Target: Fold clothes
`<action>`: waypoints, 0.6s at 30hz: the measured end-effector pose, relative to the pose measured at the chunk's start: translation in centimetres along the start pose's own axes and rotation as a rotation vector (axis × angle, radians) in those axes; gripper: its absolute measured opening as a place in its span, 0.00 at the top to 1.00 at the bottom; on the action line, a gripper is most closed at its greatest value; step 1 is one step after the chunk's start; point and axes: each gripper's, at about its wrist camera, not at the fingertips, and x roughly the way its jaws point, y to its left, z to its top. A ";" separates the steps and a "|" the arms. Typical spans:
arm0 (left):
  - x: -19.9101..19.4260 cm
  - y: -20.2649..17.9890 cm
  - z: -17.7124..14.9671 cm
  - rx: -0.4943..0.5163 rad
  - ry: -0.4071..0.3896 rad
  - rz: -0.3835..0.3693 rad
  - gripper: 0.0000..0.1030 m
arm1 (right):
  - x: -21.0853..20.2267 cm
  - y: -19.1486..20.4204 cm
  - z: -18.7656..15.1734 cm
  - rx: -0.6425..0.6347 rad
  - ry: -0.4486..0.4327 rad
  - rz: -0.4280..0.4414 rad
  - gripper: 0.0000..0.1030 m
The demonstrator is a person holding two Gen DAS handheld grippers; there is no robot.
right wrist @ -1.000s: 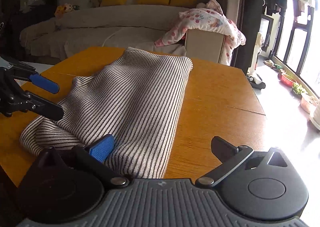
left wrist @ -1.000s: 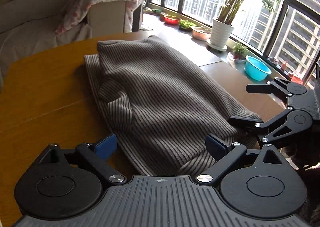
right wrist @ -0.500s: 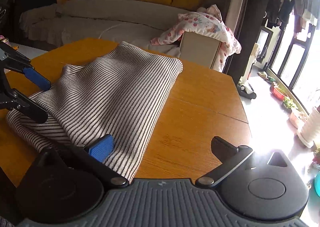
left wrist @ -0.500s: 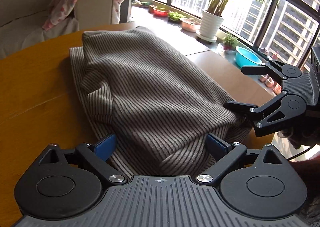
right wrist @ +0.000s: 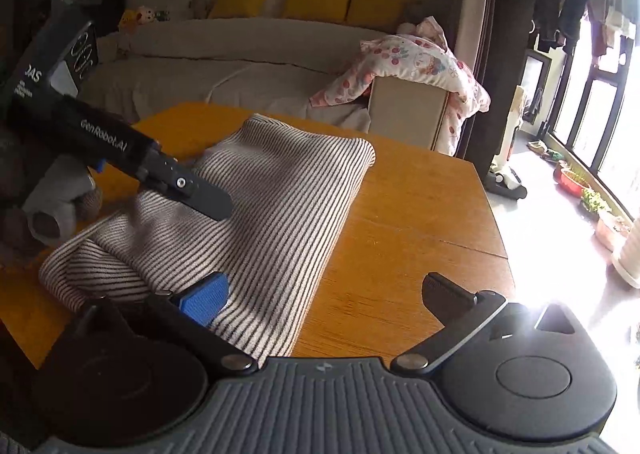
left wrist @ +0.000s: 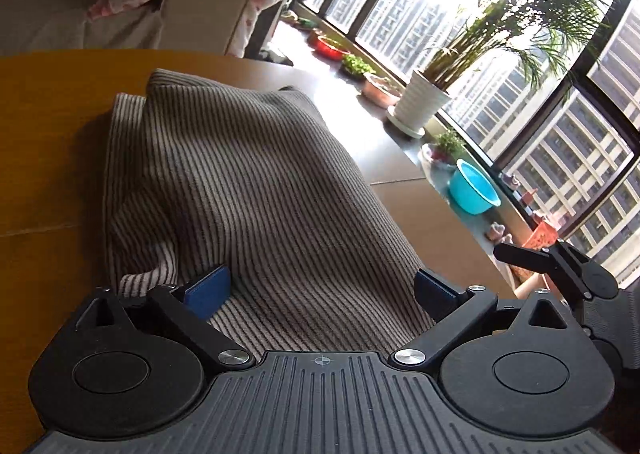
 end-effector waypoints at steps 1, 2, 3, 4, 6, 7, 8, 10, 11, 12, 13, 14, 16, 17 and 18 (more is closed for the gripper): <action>-0.2 -0.1 -0.1 0.009 0.002 0.005 0.02 | -0.1 -0.1 0.2 0.016 -0.008 0.031 0.00; -0.2 -0.1 -0.2 0.011 0.004 0.009 0.02 | 0.4 0.3 0.1 -0.003 0.011 0.038 0.00; -0.3 -0.1 -0.2 0.012 0.006 0.013 0.02 | 0.9 0.6 -0.1 -0.022 0.029 0.042 0.00; -0.4 -0.1 -0.3 0.014 0.008 0.018 0.02 | 1.4 1.2 -0.4 -0.046 0.046 0.031 0.00; -0.6 0.1 -0.4 0.015 0.010 0.024 0.02 | 2.0 1.9 -0.8 -0.066 0.057 0.016 0.00; -0.7 0.1 -0.5 0.016 0.011 0.027 0.02 | 2.0 2.0 -0.8 -0.066 0.053 0.011 0.00; -0.7 0.1 -0.6 0.019 0.012 0.030 0.02 | 2.0 2.1 -0.7 -0.079 0.055 0.011 0.00; -0.8 0.0 -0.7 0.027 0.014 0.035 0.02 | 1.6 2.2 -0.6 -0.103 0.053 0.012 0.00; -0.8 0.0 -0.7 0.033 0.015 0.039 0.02 | 1.4 2.3 -0.5 -0.113 0.052 0.013 0.00; -0.8 -0.1 -0.7 0.041 0.017 0.043 0.02 | 1.1 2.2 -0.3 -0.121 0.046 0.017 0.00; -0.9 -0.1 -0.8 0.046 0.018 0.045 0.02 | 0.8 2.1 0.1 -0.119 0.034 0.026 0.00; -1.0 -0.1 -1.0 0.049 0.018 0.044 0.02 | 0.6 1.8 0.3 -0.099 0.027 0.039 0.00; -1.2 0.0 -1.3 0.054 0.017 0.042 0.02 | 0.2 1.2 0.6 -0.060 0.011 0.065 0.00; -1.4 0.1 -1.5 0.053 0.013 0.037 0.02 | 0.1 1.0 0.7 -0.046 0.007 0.075 0.00; -1.6 0.2 -1.7 0.051 0.010 0.033 0.02 | 0.5 1.4 0.4 -0.073 0.034 0.053 0.00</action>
